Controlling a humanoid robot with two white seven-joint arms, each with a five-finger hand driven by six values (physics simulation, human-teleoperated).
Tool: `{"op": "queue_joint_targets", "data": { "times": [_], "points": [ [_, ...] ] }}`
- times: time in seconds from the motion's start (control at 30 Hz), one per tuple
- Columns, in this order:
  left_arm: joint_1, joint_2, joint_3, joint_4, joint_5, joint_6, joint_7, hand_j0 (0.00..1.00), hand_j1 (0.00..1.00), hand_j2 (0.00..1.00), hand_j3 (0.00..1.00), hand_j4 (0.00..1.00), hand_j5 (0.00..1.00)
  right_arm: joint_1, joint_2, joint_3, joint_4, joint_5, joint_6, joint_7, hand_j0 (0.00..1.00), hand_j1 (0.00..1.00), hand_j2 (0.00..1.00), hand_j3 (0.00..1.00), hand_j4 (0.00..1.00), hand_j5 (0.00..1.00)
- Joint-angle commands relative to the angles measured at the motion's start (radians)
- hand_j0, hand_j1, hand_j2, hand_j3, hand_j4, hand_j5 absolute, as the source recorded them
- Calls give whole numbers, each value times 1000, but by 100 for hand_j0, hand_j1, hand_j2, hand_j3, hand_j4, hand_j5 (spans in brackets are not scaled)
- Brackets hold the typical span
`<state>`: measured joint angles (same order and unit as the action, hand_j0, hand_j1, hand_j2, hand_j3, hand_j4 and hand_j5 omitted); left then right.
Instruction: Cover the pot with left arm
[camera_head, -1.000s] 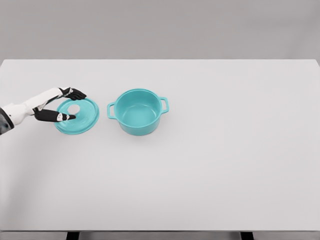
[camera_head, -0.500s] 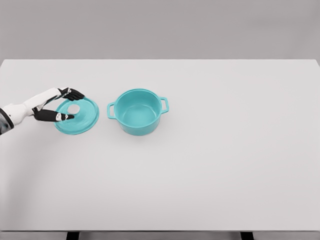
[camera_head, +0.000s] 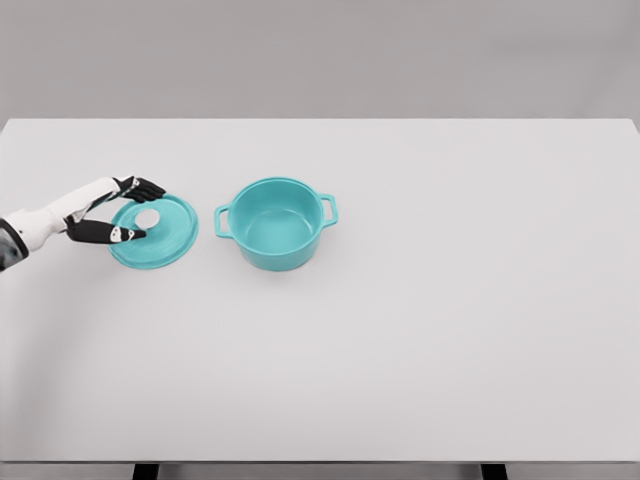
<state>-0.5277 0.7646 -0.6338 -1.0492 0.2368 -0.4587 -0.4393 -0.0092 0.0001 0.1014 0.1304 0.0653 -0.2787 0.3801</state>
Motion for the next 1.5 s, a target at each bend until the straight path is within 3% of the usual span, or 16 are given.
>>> {"op": "queue_joint_targets", "data": {
  "times": [0.0,0.97,1.2,1.47],
  "points": [
    [0,-17,2,11,-16,5,1,75,75,75,75,75,75,0,0,0,0,1,0,0,100,100,100,100,100,100],
    [-12,-30,3,55,-17,6,5,75,75,75,75,75,75,0,0,0,0,1,0,0,100,100,100,100,100,100],
    [-11,-30,-1,54,-14,0,4,63,63,63,63,63,63,0,0,0,0,1,0,0,100,100,100,100,100,100],
    [-12,-31,-26,55,-16,-3,5,61,61,61,61,61,61,0,0,0,0,1,0,0,100,100,100,100,100,100]
  ]
}}
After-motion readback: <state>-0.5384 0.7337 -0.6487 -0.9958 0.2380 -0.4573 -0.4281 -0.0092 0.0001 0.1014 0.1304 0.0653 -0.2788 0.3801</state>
